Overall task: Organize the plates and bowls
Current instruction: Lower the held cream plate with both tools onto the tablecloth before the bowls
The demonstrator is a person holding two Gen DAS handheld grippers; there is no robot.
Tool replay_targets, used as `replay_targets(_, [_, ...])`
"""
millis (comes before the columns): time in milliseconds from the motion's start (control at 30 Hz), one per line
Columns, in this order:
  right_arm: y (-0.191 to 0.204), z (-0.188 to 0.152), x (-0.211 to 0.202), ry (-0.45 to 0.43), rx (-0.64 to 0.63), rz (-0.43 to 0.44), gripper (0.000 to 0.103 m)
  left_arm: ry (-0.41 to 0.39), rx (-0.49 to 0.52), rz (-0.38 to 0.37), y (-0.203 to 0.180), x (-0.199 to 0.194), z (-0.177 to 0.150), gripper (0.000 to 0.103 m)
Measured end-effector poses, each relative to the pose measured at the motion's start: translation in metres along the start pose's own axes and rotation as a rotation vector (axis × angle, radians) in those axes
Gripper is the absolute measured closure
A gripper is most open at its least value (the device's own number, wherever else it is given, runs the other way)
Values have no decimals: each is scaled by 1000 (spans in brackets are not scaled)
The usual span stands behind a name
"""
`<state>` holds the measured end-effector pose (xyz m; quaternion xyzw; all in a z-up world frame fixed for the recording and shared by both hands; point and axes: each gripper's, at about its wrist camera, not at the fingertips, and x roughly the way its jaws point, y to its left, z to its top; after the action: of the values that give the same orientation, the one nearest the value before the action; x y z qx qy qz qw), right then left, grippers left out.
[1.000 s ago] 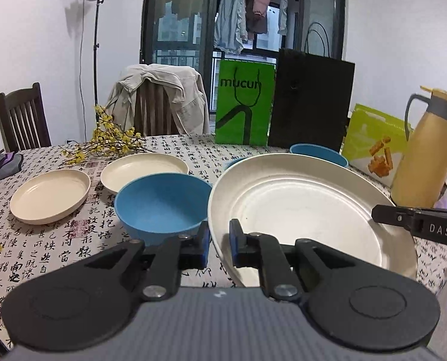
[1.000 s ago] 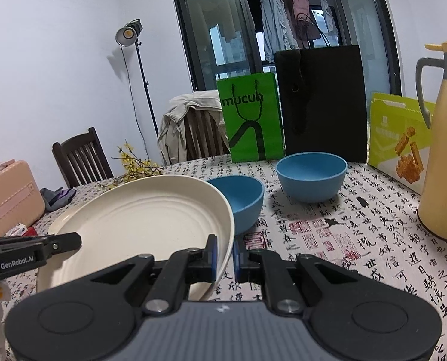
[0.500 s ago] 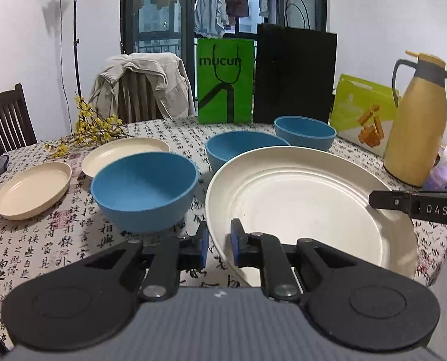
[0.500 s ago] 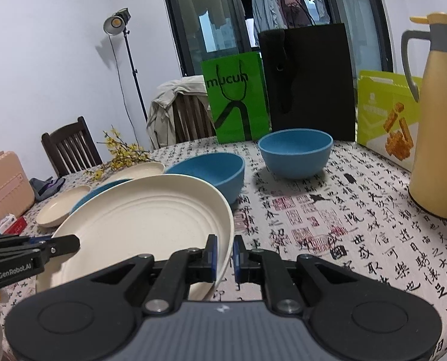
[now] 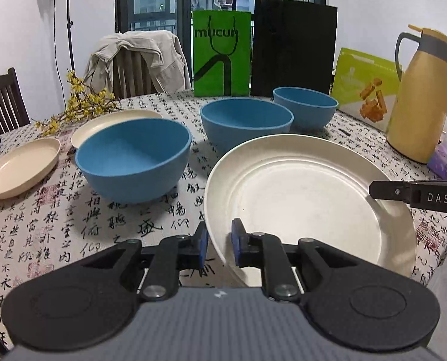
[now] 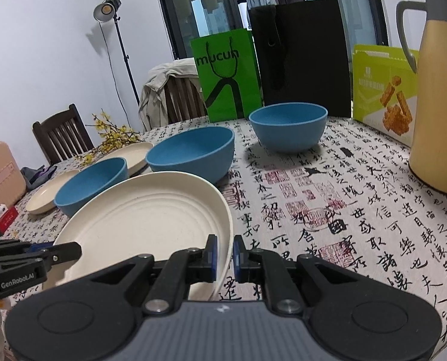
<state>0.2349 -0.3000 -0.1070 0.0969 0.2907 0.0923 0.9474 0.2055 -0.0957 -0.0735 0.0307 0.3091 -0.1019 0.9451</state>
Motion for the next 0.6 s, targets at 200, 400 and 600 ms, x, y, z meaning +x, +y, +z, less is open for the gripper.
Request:
replay_targets(200, [-2,-6,10,25,2,-2,92,35,-6,-1,2,10,-8,86])
replay_targets(400, [-5,-11,17,48,12,3,92,56,-9,-3,2,16,-14,86])
replay_targets(600, [-7,-13,21,64,19,2,93,73,-12,-6,3,22,-19,86])
